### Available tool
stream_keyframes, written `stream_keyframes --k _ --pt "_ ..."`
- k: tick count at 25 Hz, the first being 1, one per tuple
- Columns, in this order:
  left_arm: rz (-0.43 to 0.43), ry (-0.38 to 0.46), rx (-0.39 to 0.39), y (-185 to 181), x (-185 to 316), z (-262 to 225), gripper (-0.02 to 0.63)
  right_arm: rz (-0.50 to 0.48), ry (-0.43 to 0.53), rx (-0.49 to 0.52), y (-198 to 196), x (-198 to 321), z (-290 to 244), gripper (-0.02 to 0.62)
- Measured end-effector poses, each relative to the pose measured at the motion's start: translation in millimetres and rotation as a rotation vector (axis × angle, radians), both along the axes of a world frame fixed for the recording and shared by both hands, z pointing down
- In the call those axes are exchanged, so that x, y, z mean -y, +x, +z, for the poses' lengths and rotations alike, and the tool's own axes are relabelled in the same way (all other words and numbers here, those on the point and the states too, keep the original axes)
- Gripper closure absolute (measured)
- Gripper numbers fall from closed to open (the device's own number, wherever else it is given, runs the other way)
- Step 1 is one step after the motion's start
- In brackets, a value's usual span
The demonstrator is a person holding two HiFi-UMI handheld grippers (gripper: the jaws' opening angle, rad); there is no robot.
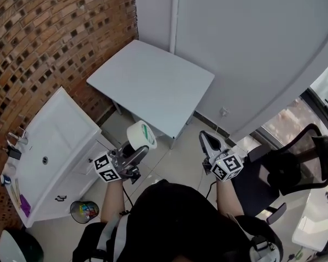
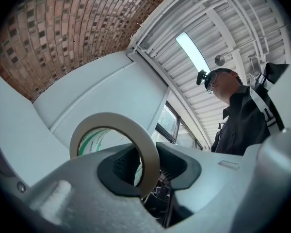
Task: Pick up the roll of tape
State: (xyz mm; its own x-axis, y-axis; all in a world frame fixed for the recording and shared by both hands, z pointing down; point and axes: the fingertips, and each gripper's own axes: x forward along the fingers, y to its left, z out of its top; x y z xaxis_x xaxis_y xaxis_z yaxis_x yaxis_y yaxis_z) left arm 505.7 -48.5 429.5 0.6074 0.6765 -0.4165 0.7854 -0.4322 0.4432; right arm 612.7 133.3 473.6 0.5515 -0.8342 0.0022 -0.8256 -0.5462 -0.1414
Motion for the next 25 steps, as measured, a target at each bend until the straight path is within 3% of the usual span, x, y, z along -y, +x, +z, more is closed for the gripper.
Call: stream_keyframes --k 8,14,25 --pt "-0.019 0.016 0.008 7 -14 -2 0.500 -0.036 0.015 -0.051 12 2 -7 0.591" --pt "-0.073 -0.002 0.036 8 -7 8 0.502 -0.048 0.028 -0.030 6 3 -7 0.591" --pt "-0.079 -0.023 0.065 16 -12 15 0.500 -0.013 0.005 -0.018 6 -14 3 0.591"
